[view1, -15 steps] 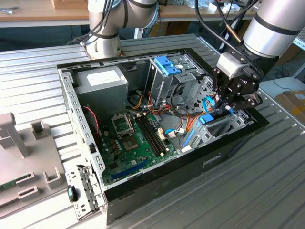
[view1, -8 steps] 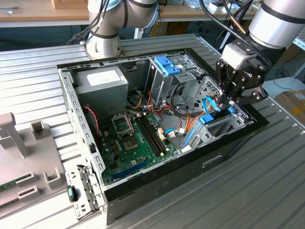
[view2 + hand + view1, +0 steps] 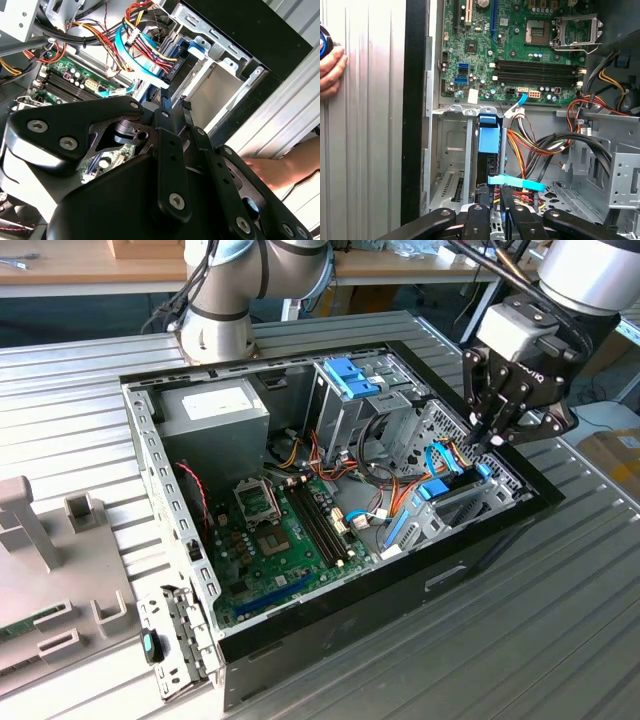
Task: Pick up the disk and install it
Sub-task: 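Insert the second disk wire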
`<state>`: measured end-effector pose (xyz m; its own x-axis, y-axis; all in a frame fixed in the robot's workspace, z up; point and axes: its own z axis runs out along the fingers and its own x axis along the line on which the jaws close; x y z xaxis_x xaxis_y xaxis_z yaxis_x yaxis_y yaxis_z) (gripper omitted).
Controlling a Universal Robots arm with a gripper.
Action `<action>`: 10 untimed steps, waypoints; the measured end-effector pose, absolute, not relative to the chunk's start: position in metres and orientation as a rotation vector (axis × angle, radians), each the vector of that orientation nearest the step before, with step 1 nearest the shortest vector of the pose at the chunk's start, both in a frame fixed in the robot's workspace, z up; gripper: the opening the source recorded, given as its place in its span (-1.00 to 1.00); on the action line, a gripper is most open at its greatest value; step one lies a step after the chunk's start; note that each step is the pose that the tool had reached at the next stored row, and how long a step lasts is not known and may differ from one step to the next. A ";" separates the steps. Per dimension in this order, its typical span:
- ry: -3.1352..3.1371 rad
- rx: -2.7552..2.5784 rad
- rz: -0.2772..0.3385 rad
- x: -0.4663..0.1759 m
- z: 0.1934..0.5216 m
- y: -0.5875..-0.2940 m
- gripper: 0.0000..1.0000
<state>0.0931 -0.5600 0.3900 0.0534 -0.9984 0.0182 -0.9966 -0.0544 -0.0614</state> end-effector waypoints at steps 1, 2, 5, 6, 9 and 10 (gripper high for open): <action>2.138 -2.257 -0.087 0.093 0.390 -0.560 -0.53; 2.138 -2.257 -0.087 0.093 0.390 -0.560 -0.53; 2.138 -2.257 -0.087 0.093 0.392 -0.560 -0.53; 2.138 -2.257 -0.087 0.093 0.392 -0.560 -0.53; 2.138 -2.257 -0.087 0.093 0.392 -0.560 -0.53; 2.138 -2.257 -0.087 0.093 0.392 -0.560 -0.53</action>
<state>0.0931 -0.5600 0.3922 0.0534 -0.9984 0.0186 -0.9966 -0.0545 -0.0613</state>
